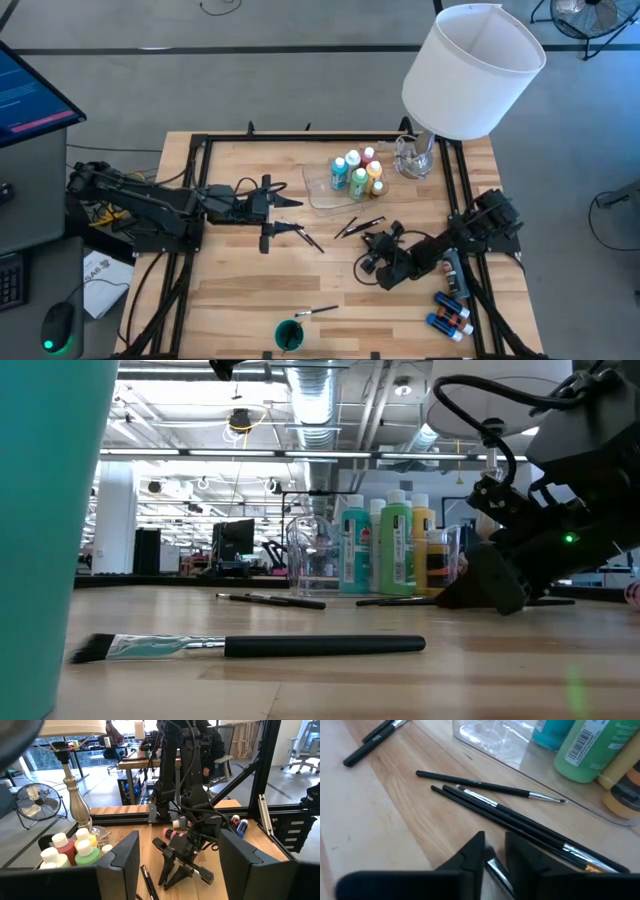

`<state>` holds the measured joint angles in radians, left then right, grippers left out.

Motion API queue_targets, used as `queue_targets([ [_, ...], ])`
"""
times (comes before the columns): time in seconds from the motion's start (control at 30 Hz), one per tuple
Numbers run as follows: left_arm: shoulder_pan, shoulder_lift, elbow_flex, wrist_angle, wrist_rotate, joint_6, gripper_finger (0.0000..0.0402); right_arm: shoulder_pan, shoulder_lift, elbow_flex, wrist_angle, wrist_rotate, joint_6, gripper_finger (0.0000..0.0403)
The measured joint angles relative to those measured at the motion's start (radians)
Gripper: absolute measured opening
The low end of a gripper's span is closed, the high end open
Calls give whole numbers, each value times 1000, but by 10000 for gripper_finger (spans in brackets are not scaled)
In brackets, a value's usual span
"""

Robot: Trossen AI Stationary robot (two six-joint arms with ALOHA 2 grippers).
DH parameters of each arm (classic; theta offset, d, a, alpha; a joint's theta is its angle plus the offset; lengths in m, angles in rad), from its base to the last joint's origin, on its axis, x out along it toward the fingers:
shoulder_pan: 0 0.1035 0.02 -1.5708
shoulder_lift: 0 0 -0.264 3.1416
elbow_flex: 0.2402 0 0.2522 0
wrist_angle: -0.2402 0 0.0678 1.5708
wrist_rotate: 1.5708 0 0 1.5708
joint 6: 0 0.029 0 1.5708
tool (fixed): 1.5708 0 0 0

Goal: Pick & Place Paint Supplies
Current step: Put the silver paintbrush into the green cup

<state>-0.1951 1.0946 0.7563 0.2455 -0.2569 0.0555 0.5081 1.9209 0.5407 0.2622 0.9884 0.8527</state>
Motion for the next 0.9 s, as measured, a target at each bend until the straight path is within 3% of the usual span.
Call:
queue_targets([
  [0.2,0,0,0,2,0,0,163,-12,0,0,-14,1,10,7],
  [0.43,0,0,0,4,0,0,163,-45,-6,5,-11,-16,60,2],
  [0.67,0,0,0,4,0,0,163,-21,-115,17,-49,-94,6,0],
  [0.9,0,0,0,2,0,0,163,33,-271,23,57,27,-163,0],
])
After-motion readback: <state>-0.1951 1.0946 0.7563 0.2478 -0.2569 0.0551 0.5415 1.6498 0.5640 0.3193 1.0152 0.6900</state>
